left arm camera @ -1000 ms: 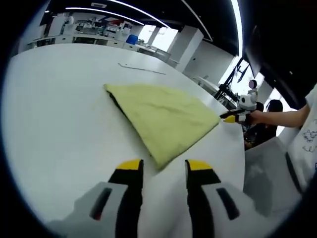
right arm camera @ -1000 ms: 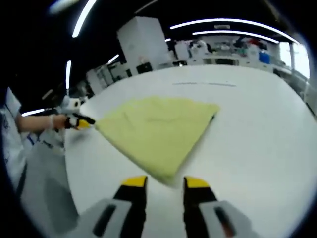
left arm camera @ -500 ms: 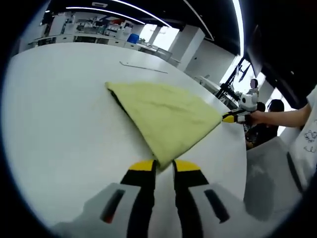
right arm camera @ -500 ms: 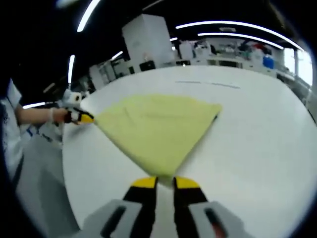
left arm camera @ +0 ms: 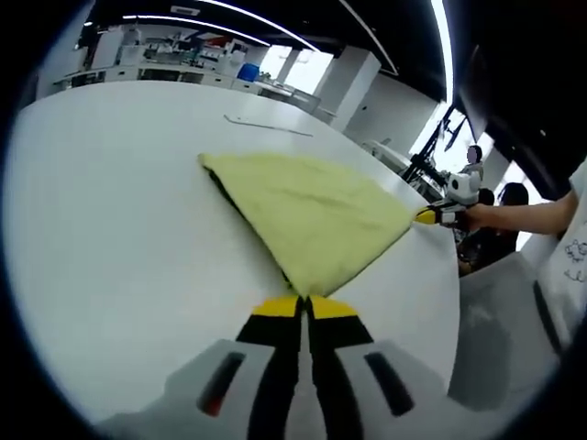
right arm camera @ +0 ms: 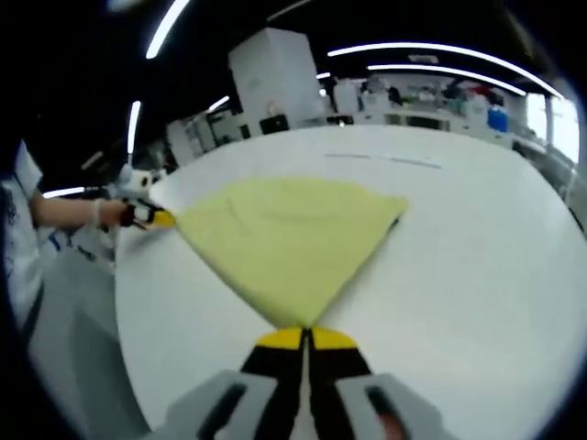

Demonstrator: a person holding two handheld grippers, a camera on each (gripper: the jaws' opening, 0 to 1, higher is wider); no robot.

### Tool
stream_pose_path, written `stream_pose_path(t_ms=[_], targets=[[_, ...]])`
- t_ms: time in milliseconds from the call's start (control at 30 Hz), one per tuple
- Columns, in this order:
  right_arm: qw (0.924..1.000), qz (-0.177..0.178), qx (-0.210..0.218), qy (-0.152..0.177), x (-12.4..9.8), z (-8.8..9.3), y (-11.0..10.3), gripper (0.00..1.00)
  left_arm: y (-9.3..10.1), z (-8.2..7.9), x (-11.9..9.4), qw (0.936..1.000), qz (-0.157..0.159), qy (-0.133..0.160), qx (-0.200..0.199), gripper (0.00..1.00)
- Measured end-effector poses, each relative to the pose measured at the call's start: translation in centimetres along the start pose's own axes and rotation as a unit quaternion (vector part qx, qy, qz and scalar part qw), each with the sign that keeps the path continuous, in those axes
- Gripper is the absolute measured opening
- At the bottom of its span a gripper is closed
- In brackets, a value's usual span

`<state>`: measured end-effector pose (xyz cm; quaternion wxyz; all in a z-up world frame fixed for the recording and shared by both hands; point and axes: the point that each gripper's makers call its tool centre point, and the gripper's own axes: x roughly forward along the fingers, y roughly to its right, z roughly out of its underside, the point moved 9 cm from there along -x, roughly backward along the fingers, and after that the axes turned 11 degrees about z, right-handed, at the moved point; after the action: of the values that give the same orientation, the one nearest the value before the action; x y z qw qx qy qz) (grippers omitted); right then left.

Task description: Fold the garment on the visible template until the final outline fits inside the template.

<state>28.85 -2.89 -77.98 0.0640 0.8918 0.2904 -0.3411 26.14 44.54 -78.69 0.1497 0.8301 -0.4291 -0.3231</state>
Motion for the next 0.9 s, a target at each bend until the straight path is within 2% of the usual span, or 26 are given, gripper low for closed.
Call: stream_pose_path(t_ms=[233, 367, 433, 667, 900], targets=[[1.0000, 0.002, 0.008, 0.001, -0.4, 0.1, 0.2, 0.00, 0.3, 0.6, -0.6, 0.9999, 0.008, -0.007, -0.013, 0.00], [0.9999, -0.001, 0.011, 0.001, -0.8, 0.4, -0.1, 0.00, 1.6, 1.3, -0.8, 0.9998, 0.009, -0.006, -0.014, 0.00], [0.9999, -0.005, 0.013, 0.001, -1.0, 0.5, -0.2, 0.00, 1.6, 1.5, -0.9, 0.9998, 0.008, -0.005, -0.016, 0.00], [0.9994, -0.013, 0.032, 0.000, -2.0, 1.6, -1.1, 0.00, 2.1, 3.0, -1.8, 0.9996, 0.008, -0.002, -0.027, 0.00], [0.9991, -0.017, 0.038, -0.004, -2.2, 2.0, -1.4, 0.00, 2.5, 2.9, -1.9, 0.9995, -0.001, 0.001, -0.031, 0.00]])
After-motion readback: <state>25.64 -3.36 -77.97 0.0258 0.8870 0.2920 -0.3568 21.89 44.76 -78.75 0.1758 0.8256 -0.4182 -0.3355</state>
